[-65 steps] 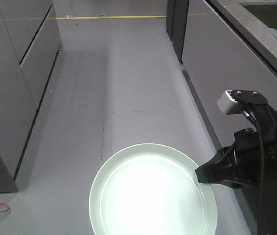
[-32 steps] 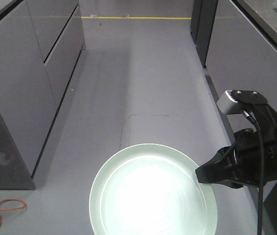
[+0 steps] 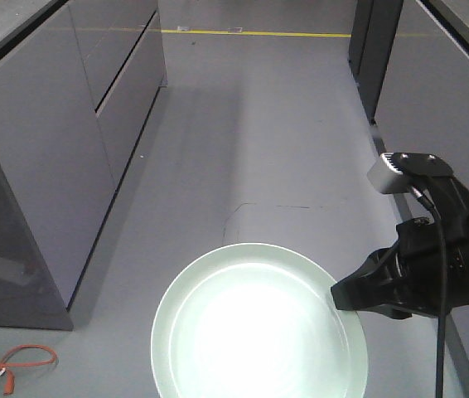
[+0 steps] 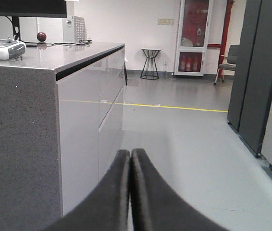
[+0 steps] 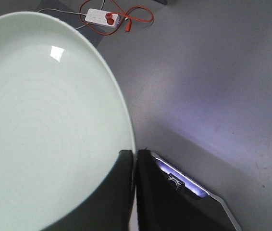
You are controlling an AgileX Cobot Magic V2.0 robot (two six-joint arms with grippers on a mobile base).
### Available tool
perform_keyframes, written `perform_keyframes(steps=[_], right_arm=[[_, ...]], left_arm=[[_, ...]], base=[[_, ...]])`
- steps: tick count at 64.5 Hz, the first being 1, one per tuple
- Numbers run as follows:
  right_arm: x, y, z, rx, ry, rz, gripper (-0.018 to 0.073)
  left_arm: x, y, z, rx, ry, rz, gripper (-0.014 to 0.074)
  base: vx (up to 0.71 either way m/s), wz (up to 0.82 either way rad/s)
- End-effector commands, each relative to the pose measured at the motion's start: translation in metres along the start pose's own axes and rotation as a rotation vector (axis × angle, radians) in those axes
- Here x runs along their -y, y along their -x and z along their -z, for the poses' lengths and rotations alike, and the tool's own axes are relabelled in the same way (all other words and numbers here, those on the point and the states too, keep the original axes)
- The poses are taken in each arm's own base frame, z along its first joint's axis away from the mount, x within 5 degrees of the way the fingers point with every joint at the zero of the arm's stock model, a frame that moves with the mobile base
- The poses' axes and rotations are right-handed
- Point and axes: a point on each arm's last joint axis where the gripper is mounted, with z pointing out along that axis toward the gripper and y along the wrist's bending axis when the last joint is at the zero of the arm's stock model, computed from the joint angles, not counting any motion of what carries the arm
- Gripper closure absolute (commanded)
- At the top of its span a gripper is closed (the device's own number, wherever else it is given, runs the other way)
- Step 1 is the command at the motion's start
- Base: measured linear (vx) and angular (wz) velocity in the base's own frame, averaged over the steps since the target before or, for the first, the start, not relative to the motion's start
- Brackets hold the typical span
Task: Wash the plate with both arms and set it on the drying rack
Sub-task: 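Keep holding the plate in the right gripper while driving down the aisle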
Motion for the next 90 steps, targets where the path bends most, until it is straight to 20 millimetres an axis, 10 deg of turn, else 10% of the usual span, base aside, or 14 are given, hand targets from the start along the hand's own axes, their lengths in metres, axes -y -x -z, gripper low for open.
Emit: perform_keyframes(steps=[1, 90], right_arm=[[-0.0074, 0.0077, 0.0104, 0.081, 0.021, 0.011, 0.0564], [-0.0072, 0.0077, 0.0105, 0.082, 0.020, 0.010, 0.0564]], left_arm=[[0.0011, 0.0163, 0.0026, 0.113, -0.009, 0.005, 0.0603], [0.0011, 0.0163, 0.0026, 0.113, -0.009, 0.005, 0.0603]], base=[[0.16, 0.08], [0.22, 0.01]])
